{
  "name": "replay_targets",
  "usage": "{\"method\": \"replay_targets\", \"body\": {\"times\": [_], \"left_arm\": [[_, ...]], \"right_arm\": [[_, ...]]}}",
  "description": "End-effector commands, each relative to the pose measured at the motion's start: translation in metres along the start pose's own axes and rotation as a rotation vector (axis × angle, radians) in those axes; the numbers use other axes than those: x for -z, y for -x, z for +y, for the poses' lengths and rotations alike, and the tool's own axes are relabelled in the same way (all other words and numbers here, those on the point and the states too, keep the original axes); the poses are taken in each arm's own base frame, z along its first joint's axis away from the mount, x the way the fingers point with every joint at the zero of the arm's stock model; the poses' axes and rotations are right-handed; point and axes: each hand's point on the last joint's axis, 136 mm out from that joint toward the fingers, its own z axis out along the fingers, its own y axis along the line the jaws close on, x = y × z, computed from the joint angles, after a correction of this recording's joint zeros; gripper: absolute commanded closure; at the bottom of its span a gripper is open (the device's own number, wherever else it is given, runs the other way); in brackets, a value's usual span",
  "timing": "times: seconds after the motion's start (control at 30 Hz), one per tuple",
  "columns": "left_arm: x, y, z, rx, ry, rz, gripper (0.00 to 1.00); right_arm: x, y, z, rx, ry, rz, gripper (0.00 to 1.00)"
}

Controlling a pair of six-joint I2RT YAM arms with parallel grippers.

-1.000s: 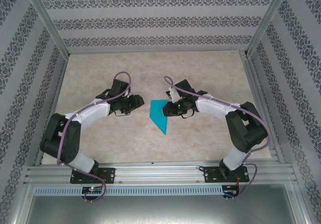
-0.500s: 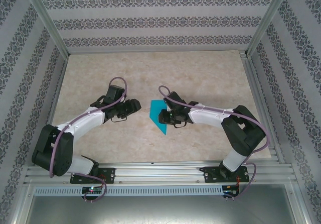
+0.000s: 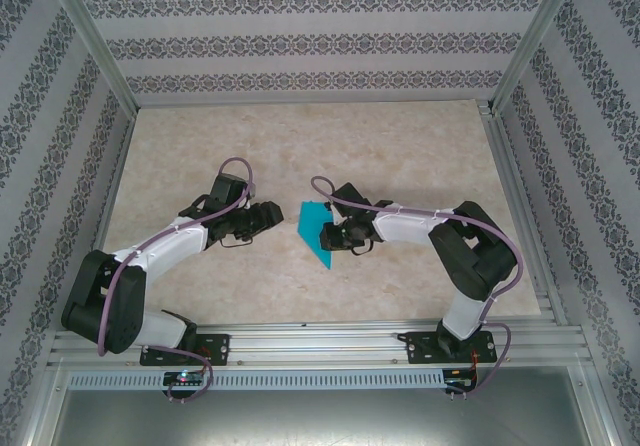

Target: Fold a paper plane with a square sheet of paper (pick it up from the middle)

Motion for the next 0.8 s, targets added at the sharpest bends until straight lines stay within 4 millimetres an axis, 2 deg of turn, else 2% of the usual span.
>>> {"method": "replay_targets", "body": {"times": [0.0, 0.1, 0.2, 0.43, 0.77], "left_arm": [[-0.003, 0.003, -0.002, -0.018, -0.034, -0.002, 0.36], [-0.012, 0.002, -0.006, 0.016, -0.080, 0.008, 0.36], [-0.021, 0.003, -0.008, 0.041, -0.094, 0.026, 0.36], [-0.042, -0.010, 0.002, 0.088, -0.061, 0.112, 0.38], [-0.064, -0.026, -0.014, 0.078, -0.081, 0.194, 0.48]], "right_arm": [[-0.003, -0.048, -0.002, 0.151, 0.066, 0.179, 0.81], [0.000, -0.053, 0.001, 0.238, 0.095, 0.220, 0.81], [-0.002, -0.049, -0.001, 0.274, 0.115, 0.215, 0.82], [-0.005, -0.041, -0.010, 0.236, 0.124, 0.199, 0.81], [-0.011, -0.040, -0.018, 0.201, 0.131, 0.192, 0.81]]}}
